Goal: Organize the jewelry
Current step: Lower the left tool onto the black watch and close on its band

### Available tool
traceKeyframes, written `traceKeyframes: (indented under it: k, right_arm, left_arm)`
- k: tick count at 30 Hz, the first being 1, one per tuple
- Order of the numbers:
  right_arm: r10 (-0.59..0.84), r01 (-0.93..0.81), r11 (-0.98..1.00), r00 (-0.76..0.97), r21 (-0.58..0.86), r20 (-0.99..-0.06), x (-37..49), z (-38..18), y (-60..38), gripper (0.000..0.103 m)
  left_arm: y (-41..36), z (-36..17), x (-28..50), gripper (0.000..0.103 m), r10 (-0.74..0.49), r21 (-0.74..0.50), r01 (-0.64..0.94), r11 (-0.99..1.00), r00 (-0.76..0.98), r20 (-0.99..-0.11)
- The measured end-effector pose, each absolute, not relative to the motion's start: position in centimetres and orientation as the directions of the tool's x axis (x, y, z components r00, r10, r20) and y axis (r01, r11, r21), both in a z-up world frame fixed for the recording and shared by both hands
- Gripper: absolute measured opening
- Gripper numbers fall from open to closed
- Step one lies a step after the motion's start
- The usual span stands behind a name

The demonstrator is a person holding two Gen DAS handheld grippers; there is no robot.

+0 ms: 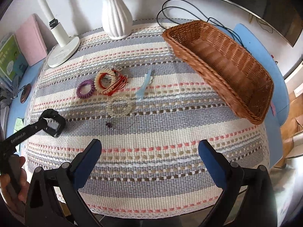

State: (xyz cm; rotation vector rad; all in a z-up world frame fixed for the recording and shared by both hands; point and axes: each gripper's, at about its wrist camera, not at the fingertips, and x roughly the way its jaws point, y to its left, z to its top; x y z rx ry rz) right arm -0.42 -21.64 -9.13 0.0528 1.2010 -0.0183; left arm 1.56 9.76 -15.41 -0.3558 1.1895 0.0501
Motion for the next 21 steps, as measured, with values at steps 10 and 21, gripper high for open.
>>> traceKeyframes:
  k: [10,21]
  right_arm:
    - [0.003,-0.074,0.997,0.380,-0.027,-0.925,-0.7,-9.0,-18.4,0.102]
    - [-0.028,-0.017,0.999,0.357,-0.037,-0.934,-0.1,-9.8,-20.6,0.098]
  left_arm:
    - [9.9,-16.8,2.7,0.087,-0.190,-0.287,-0.234,0.929,0.364,-0.912]
    - [3.8,-16.5,2.7,0.086,-0.225,-0.247,-0.031,0.969,0.320,-0.920]
